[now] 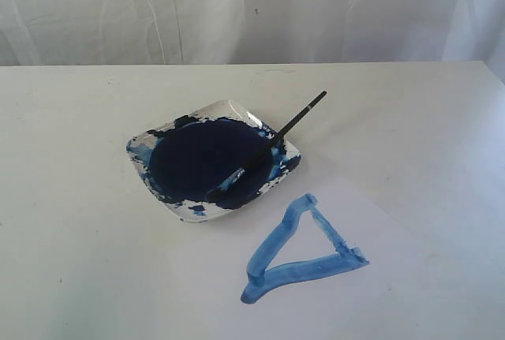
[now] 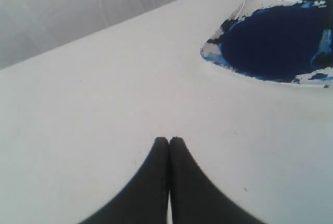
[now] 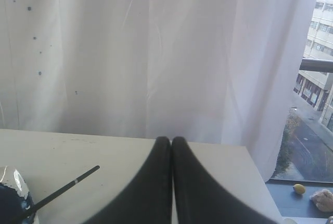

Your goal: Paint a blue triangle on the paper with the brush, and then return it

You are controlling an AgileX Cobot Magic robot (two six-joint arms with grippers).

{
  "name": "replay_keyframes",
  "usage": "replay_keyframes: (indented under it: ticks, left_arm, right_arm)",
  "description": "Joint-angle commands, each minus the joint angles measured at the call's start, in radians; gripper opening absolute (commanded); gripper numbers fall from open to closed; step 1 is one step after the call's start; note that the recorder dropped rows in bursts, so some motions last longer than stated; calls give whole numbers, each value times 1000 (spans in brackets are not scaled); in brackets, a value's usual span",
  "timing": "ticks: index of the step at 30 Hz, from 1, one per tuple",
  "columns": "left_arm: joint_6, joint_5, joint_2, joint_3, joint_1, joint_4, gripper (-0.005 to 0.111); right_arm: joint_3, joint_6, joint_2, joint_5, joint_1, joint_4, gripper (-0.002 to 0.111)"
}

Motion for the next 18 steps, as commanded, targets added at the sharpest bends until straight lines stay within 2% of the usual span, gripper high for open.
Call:
replay_keyframes:
  ticks: [1, 4, 12, 18]
  left_arm:
    - [-324, 0, -57, 85, 2, 238, 0]
    - [-437, -7, -70, 129, 2, 334, 0]
    - [-437, 1, -87, 211, 2, 300, 0]
    - [-437, 42, -179, 211, 2, 286, 0]
  right_arm:
    - [1, -12, -6, -5, 0, -3, 0]
    - [1, -12, -6, -5, 0, -3, 0]
    - [1, -12, -6, -5, 0, -3, 0]
    - [1, -12, -6, -5, 0, -3, 0]
